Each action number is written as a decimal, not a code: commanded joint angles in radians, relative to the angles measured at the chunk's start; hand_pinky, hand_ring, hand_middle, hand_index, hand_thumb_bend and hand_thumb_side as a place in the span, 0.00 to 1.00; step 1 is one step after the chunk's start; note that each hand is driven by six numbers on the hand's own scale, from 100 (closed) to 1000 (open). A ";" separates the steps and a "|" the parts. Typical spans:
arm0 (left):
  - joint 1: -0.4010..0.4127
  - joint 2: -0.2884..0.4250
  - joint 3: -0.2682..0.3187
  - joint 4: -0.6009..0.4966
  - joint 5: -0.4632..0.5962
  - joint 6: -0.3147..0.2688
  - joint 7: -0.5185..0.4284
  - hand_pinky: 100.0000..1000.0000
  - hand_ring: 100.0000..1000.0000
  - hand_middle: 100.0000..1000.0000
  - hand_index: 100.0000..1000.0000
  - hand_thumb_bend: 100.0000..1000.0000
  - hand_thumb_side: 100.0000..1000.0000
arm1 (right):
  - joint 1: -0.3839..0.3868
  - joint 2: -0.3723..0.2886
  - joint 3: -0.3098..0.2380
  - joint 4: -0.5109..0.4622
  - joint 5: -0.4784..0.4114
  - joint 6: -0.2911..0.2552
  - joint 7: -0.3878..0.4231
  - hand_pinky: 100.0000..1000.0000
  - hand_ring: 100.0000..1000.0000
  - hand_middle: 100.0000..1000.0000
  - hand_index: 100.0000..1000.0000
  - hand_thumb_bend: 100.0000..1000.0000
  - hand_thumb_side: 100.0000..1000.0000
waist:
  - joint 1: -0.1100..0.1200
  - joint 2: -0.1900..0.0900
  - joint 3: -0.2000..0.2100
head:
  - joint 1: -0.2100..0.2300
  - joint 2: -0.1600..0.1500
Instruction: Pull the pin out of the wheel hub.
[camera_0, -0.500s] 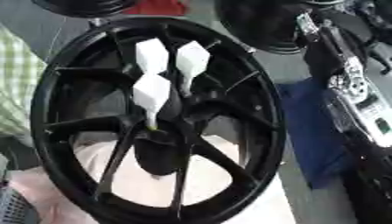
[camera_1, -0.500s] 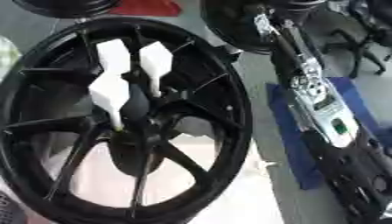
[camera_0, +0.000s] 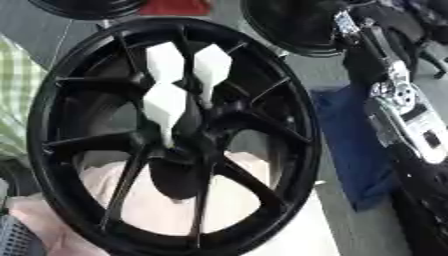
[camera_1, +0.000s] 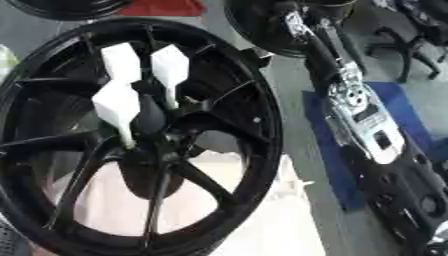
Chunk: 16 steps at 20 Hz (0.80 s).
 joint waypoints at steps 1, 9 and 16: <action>-0.022 0.148 -0.015 -0.019 -0.037 0.000 -0.032 0.69 0.52 0.49 0.74 0.28 0.69 | 0.007 -0.036 -0.015 -0.020 0.011 0.001 -0.004 0.94 0.66 0.59 0.71 0.00 0.56 | 0.010 -0.015 0.001 | -0.014 0.009; -0.060 0.409 -0.051 -0.019 -0.109 0.033 -0.166 0.70 0.54 0.53 0.76 0.30 0.71 | 0.044 -0.045 -0.021 -0.032 0.037 0.002 -0.012 0.94 0.66 0.59 0.71 0.00 0.57 | 0.003 -0.001 0.004 | -0.032 0.008; -0.126 0.556 -0.069 -0.019 -0.180 0.013 -0.366 0.72 0.58 0.58 0.77 0.34 0.71 | 0.069 -0.056 -0.030 -0.045 0.052 0.000 -0.022 0.94 0.66 0.59 0.71 0.00 0.57 | 0.002 0.012 -0.004 | -0.038 0.010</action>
